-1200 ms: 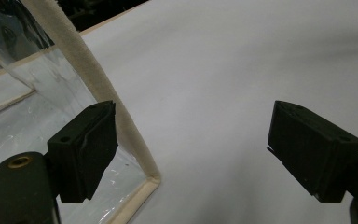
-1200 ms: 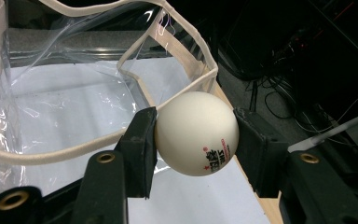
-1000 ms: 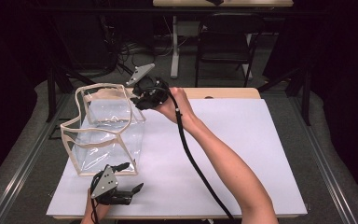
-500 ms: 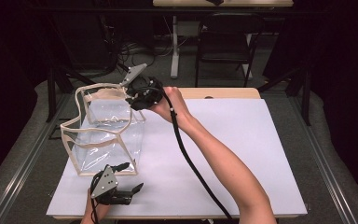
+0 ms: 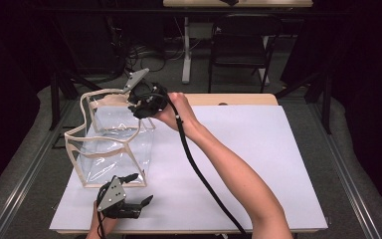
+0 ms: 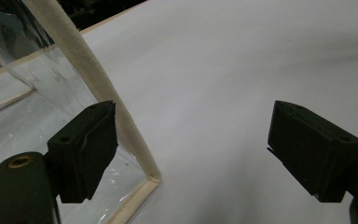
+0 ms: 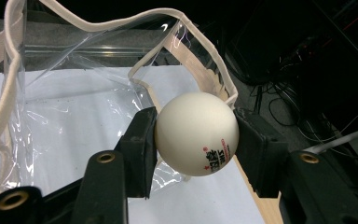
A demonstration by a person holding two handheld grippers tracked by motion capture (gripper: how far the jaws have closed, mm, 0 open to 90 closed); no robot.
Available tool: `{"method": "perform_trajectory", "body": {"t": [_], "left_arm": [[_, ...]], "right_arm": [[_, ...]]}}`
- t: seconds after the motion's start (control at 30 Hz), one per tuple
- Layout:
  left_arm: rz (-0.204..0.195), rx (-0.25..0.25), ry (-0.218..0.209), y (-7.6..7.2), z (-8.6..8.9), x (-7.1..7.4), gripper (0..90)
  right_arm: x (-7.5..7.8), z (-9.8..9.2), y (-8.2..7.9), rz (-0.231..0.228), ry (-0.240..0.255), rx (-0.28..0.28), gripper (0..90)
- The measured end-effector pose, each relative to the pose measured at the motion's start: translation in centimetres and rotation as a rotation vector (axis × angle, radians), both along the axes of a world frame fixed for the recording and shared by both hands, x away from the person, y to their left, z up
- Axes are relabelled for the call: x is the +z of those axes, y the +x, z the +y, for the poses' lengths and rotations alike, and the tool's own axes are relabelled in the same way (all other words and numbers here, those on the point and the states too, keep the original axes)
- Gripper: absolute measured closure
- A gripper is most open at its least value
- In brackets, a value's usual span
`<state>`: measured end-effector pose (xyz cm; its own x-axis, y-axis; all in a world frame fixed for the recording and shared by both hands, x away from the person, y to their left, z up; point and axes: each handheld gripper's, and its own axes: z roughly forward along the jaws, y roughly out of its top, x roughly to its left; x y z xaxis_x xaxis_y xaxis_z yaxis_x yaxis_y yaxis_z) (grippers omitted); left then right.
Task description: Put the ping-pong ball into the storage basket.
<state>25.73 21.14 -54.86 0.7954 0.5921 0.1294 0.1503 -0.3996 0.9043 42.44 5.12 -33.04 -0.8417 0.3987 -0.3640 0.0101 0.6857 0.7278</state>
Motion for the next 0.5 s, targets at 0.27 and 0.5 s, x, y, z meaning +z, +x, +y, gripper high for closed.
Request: {"method": "perform_trajectory", "body": {"t": [0.27,0.5], "left_arm": [[0.001,0.0,0.0,0.0,0.0,0.0,16.0],[-0.001,0.001,0.0,0.0,0.0,0.0,15.9]], "right_arm": [[-0.1,0.6,-0.1,0.002,-0.009,0.014,51.0],[-0.1,1.2,-0.1,0.01,-0.016,0.024,51.0]]}}
